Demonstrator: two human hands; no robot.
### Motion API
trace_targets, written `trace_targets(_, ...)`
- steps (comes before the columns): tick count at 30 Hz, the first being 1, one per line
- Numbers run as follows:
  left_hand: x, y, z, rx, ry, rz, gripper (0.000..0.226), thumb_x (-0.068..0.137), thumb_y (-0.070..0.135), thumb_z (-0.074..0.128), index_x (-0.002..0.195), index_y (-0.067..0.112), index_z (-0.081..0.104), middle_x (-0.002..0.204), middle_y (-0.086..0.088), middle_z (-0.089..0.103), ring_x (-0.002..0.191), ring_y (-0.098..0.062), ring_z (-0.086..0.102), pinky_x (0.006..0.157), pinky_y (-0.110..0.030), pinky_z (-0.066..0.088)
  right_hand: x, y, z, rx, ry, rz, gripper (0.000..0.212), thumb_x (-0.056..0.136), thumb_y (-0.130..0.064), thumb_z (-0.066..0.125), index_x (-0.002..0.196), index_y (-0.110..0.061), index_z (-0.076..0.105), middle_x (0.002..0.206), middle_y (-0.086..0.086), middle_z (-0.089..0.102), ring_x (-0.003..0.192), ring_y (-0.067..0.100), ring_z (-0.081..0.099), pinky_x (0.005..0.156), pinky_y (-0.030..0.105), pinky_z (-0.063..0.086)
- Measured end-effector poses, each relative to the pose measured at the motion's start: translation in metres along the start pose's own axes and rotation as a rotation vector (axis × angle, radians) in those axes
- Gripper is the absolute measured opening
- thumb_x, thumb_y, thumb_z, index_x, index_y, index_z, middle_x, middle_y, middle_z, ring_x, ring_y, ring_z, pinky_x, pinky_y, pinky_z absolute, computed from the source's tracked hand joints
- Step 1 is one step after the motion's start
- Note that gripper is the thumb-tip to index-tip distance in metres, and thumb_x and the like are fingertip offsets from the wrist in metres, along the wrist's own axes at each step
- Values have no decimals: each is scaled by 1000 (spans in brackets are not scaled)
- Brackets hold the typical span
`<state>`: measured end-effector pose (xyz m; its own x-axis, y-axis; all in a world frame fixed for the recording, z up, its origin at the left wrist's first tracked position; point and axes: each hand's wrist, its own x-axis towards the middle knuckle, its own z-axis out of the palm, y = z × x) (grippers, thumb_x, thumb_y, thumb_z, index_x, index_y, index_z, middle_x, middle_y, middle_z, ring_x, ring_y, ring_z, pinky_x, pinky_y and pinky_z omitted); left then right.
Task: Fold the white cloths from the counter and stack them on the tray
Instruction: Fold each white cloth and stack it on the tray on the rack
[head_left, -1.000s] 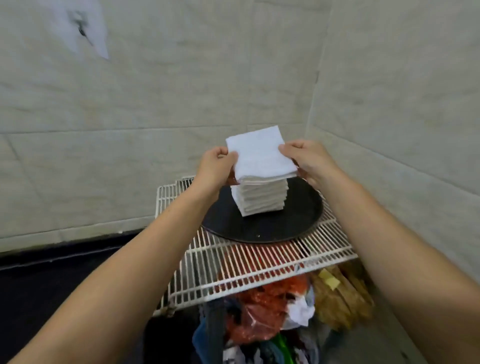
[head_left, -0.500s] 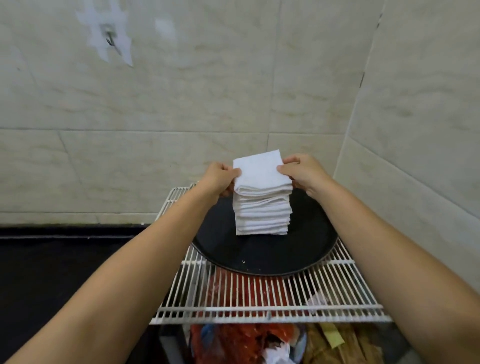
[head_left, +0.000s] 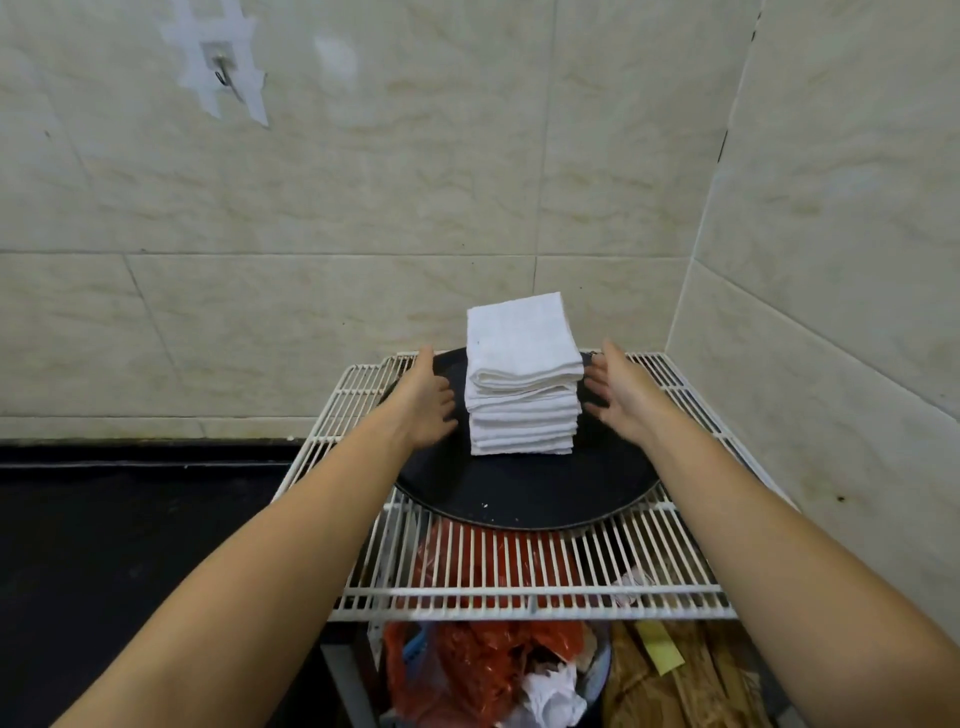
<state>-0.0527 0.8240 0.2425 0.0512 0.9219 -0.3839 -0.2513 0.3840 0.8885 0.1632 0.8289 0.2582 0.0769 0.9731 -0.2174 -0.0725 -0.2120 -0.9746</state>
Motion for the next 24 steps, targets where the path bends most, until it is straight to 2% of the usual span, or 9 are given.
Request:
trace_targets(2, 3, -8, 6, -50, -60, -46, 91, 91, 69, 11, 146, -1, 27, 151, -14, 35, 139, -27, 35, 116, -40, 27, -1, 14, 7, 53, -40, 59, 60, 99, -52, 28, 143, -13, 38, 146, 7, 44, 133, 22, 43, 99, 36, 41)
trace_targets(5, 2, -11, 22, -52, -74, -18, 80, 94, 65, 11, 121, 7, 59, 126, -14, 60, 119, -30, 55, 97, -42, 45, -9, 19, 17, -16, -114, 15, 50, 101, -49, 22, 126, -20, 55, 126, 7, 61, 120, 23, 53, 105, 38, 41)
trace_targets(7, 0, -8, 29, -23, -35, 5, 71, 95, 63, 20, 119, 13, 63, 120, -12, 66, 113, -29, 61, 98, -43, 48, -8, 21, 21, -8, -154, -10, 40, 102, -46, 22, 97, -31, 59, 104, 3, 67, 111, 22, 56, 106, 41, 41)
trace_targets(9, -3, -3, 32, 18, -23, 27, 65, 93, 64, 27, 122, 18, 64, 119, -9, 68, 110, -28, 64, 101, -44, 47, -11, 20, 21, 24, -173, -17, 41, 102, -45, 23, 84, -32, 56, 92, -1, 65, 103, 22, 58, 101, 40, 45)
trace_targets(14, -1, 3, 37, 74, -48, 5, 68, 91, 67, 28, 121, 18, 64, 118, -9, 68, 109, -29, 65, 99, -44, 49, -2, 25, 18, 30, -148, -14, 53, 99, -54, 26, 92, -22, 68, 107, 7, 70, 96, 20, 66, 79, 33, 52)
trace_targets(18, 5, 1, 31, 45, -86, -13, 74, 94, 66, 17, 126, 15, 59, 125, -13, 63, 115, -29, 60, 97, -41, 48, 3, 22, 14, 45, -129, 8, 53, 99, -53, 22, 93, -22, 65, 104, 5, 69, 98, 21, 63, 91, 36, 48)
trace_targets(20, 7, 4, 26, 14, -96, -26, 81, 92, 67, 9, 132, 12, 53, 132, -13, 58, 120, -28, 55, 93, -39, 45, 3, 10, 11, 33, -97, 7, 64, 96, -61, 18, 117, -17, 60, 127, 7, 60, 117, 23, 55, 102, 38, 42)
trace_targets(22, 9, 10, 24, -1, -100, -34, 87, 91, 69, 7, 135, 7, 50, 135, -14, 55, 119, -28, 55, 84, -37, 45, 10, 0, 8, 8, -110, 1, 79, 88, -71, 15, 144, -19, 37, 149, 3, 40, 137, 22, 37, 114, 45, 26)
trace_targets(24, 11, 19, 27, -5, -128, -29, 87, 91, 69, 8, 132, 5, 50, 130, -12, 58, 114, -26, 57, 75, -38, 48, 13, -11, 10, -7, -115, -12, 77, 89, -71, 11, 148, -25, 27, 148, 0, 41, 139, 21, 33, 117, 48, 19)
